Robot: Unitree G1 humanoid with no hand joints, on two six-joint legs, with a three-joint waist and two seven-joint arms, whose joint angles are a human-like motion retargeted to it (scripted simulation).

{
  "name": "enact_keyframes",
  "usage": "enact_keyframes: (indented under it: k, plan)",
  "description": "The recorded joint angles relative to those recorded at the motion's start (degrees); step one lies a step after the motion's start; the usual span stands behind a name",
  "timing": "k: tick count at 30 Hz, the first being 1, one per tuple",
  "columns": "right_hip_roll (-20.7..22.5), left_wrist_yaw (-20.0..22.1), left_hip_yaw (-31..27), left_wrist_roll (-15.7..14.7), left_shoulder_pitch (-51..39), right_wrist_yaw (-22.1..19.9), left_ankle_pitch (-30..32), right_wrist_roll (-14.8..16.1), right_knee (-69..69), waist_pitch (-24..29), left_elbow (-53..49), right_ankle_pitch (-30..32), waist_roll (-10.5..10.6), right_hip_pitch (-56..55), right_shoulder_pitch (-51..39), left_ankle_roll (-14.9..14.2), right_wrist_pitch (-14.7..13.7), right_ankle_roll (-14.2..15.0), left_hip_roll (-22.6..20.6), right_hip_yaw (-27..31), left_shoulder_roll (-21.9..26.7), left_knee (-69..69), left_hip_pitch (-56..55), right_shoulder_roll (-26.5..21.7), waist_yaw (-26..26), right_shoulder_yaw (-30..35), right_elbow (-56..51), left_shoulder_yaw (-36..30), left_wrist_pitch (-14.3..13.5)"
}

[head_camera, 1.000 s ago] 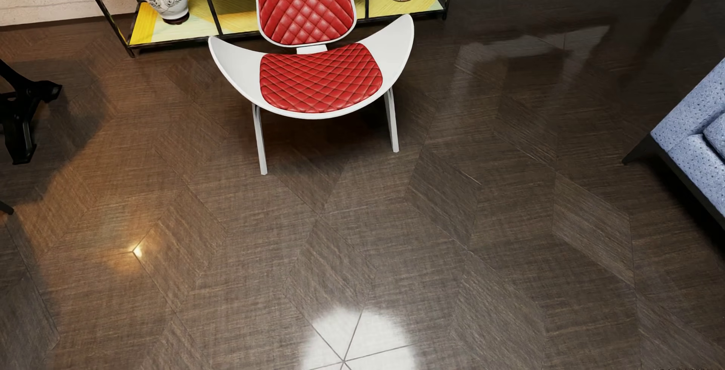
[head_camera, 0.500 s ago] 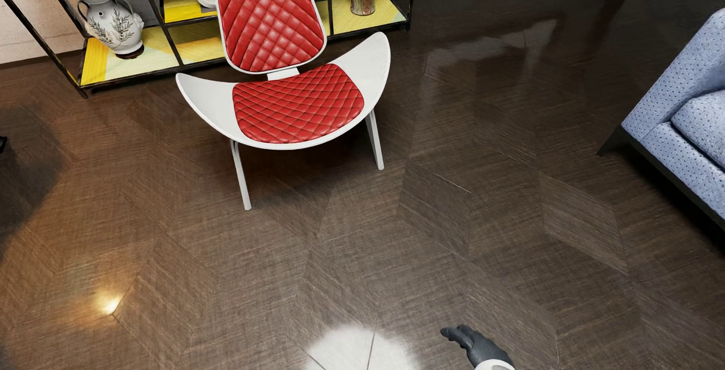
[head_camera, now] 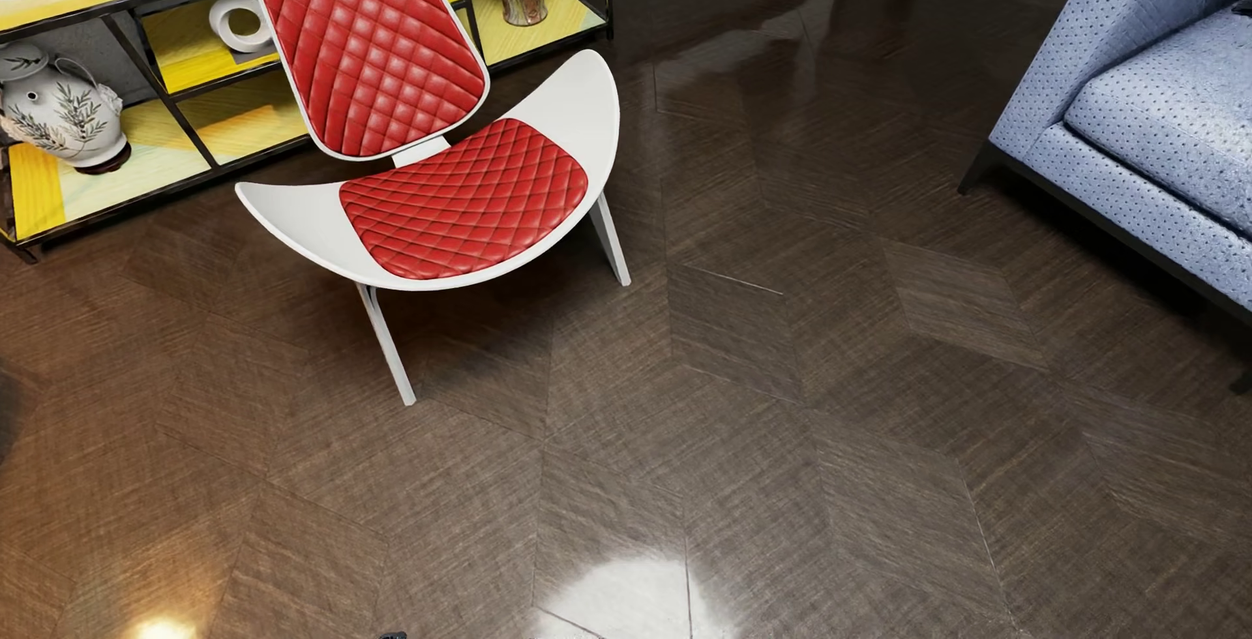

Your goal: Move towards the chair

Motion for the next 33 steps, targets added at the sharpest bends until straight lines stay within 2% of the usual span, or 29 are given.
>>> enact_keyframes:
  k: [3,4,6,7,13,19,20,23,25,26,29,33]
  plan:
    - [6.0,-0.3,2.4,0.1,-0.6,-0.3,-0.1,0.6,6.0,0.0,1.0,-4.9,-0.6,-1.9,-1.0,0.9,-0.2,3.2,0.2,4.0,0.7,0.1,0.1,-0.2,0.1,0.8,-0.3,-0.3,0.1]
    - [7.7,-0.5,3.2,0.2,-1.2,-0.5,-0.1,0.7,7.0,-0.1,0.9,-6.1,-0.8,-1.5,-1.5,1.2,-0.3,2.2,0.3,4.1,0.6,0.0,0.2,-0.2,0.3,0.9,-0.3,-0.8,1.0]
    - [7.1,-0.5,4.1,0.1,-1.9,-1.2,0.3,1.1,3.9,-0.5,0.9,-6.1,-1.1,1.1,-2.1,1.5,-0.7,-1.5,0.6,-3.2,1.0,-1.5,0.7,0.1,0.7,1.1,-0.6,-1.2,2.0]
    - [7.7,-0.4,4.0,-0.2,-2.3,-1.6,0.5,1.3,1.4,-0.6,1.0,-5.7,-1.2,2.4,-2.3,1.6,-0.8,-2.1,0.8,-4.1,1.1,-1.9,0.8,0.2,0.5,1.4,-0.7,-1.1,2.4]
    - [10.3,-0.3,4.3,-1.1,-3.5,-2.3,1.4,1.6,-6.4,-1.2,2.7,-2.6,-0.5,4.9,-3.5,2.0,-0.9,-0.2,2.0,-4.4,-0.6,-3.6,0.6,-0.3,0.3,2.7,-1.0,0.0,3.4]
    - [10.9,-0.5,6.2,-1.0,-2.8,-2.5,1.4,2.8,-4.8,-1.4,5.5,-1.8,0.0,3.4,-4.9,2.5,-0.6,-0.9,2.7,-2.8,-0.9,-4.4,1.3,-0.5,0.3,2.6,0.6,1.0,3.6]
    - [10.4,-0.4,6.9,-1.0,-2.9,-2.5,1.4,2.9,-2.9,-1.3,5.9,-1.6,0.1,2.3,-5.2,2.6,-0.6,-1.7,2.9,-4.1,-0.9,-4.5,1.4,-0.6,0.4,2.6,0.7,1.1,3.8]
    - [5.9,-0.5,9.6,-0.6,-2.5,-2.2,1.4,2.9,2.1,-1.3,7.1,-2.4,0.1,0.9,-6.0,2.5,-0.8,-5.6,3.1,-17.5,-0.8,-5.0,2.4,-1.5,0.8,2.5,0.7,0.8,3.9]
    - [5.3,-0.7,10.9,-0.3,-2.4,-2.9,1.5,3.1,1.0,-1.5,7.4,-3.3,-0.1,2.1,-5.9,2.1,-0.8,-9.3,3.2,-24.4,-0.2,-5.6,3.2,-1.4,0.6,1.9,0.3,0.6,4.0]
    - [5.8,-0.6,11.3,-0.3,-2.4,-3.2,1.3,3.1,-0.4,-1.6,7.5,-3.4,-0.2,3.1,-5.7,1.8,-0.8,-9.8,3.5,-25.5,0.1,-5.8,3.6,-1.2,0.4,1.7,0.2,0.7,4.0]
    - [8.1,0.1,12.1,-0.7,-2.4,-3.1,0.9,2.7,-4.3,-1.8,7.9,-3.6,0.0,5.8,-4.8,0.7,-1.0,-6.7,4.5,-24.3,0.4,-5.8,5.2,-0.7,-0.4,2.5,0.9,1.6,4.4]
    - [11.6,-0.2,14.6,-0.9,-2.5,-2.6,0.4,3.5,-7.0,-2.2,7.8,-3.6,0.8,7.1,-4.2,-1.1,-1.0,-6.7,7.2,-22.5,0.1,-5.8,7.0,0.3,-0.9,3.4,2.8,1.6,4.0]
